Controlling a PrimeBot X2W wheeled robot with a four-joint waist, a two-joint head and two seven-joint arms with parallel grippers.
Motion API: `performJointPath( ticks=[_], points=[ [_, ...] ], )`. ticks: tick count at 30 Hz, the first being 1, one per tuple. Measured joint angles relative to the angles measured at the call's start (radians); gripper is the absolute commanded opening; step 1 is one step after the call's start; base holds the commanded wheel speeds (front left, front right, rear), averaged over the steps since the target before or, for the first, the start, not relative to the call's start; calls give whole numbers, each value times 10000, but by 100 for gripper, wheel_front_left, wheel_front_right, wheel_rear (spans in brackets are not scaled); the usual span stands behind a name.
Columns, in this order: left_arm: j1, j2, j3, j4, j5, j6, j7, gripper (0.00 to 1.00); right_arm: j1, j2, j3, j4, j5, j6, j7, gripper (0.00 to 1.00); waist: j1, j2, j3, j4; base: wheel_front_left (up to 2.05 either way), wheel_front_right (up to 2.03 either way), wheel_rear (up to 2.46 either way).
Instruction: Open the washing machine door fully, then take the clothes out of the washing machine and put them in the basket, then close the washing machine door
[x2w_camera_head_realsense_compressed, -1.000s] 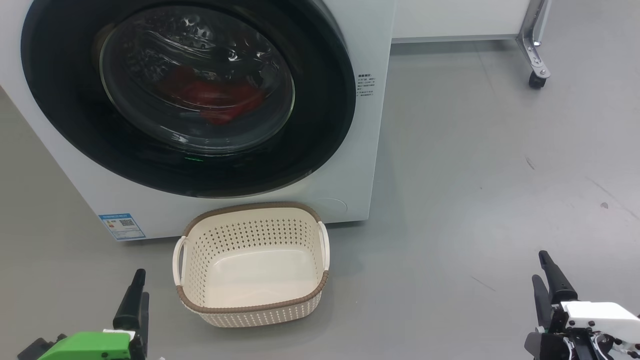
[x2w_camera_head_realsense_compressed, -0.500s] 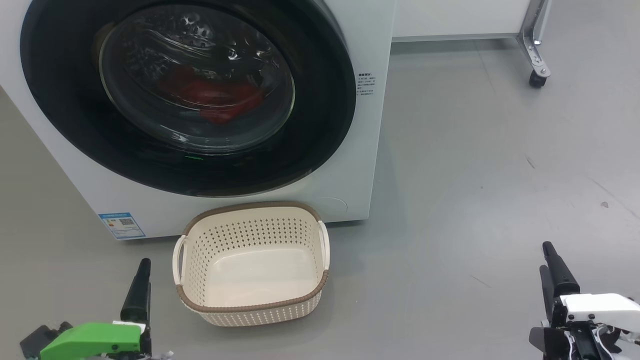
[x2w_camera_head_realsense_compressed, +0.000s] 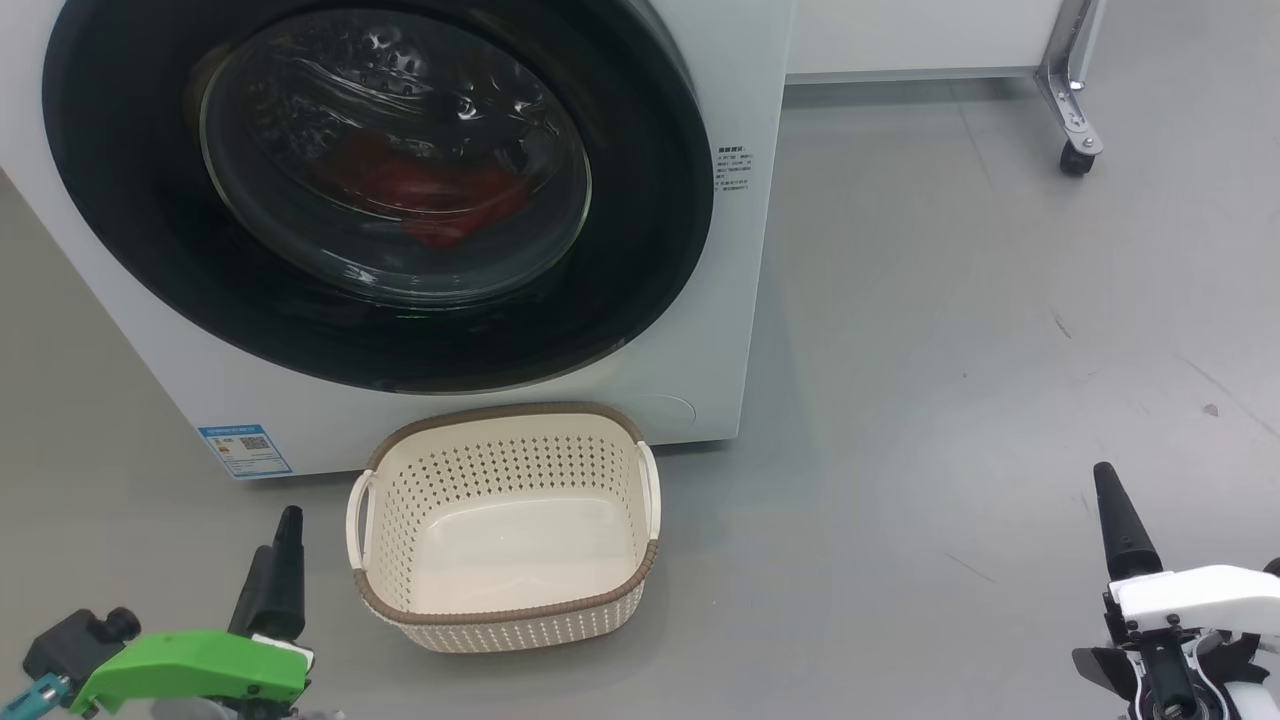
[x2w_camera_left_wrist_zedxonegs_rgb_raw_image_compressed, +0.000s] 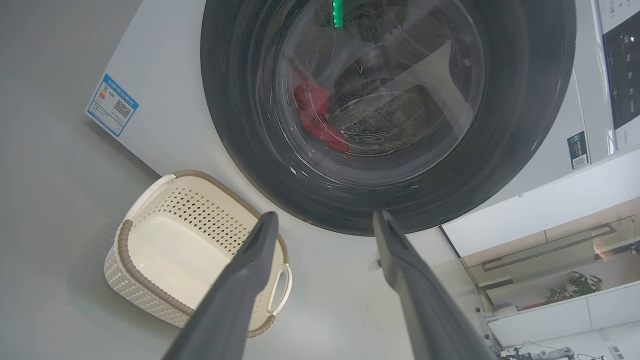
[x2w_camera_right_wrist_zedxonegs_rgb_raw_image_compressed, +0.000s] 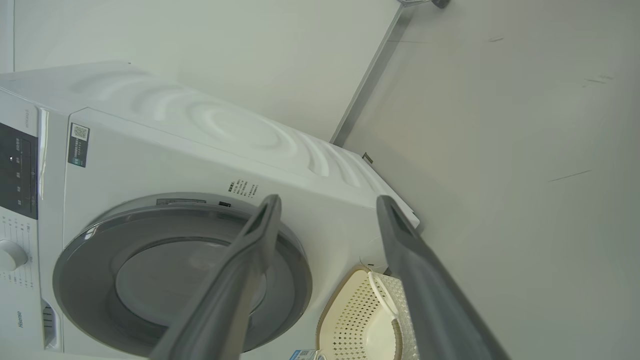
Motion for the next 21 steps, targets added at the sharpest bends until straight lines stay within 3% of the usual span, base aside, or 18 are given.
performJointPath(
  ticks=[8,21],
  points=[
    [-196,203,-441,-119,1444,303,-245,100,-65,-357,397,-8,-1223,-15,-370,100,0,0,-12,13,0,0,0],
    [-201,545,-1218,-155,3940,1035,-702,100,-221,-924,1304,-46,-3649,-529,-907,100,0,0,-58,30,0,0,0]
  ],
)
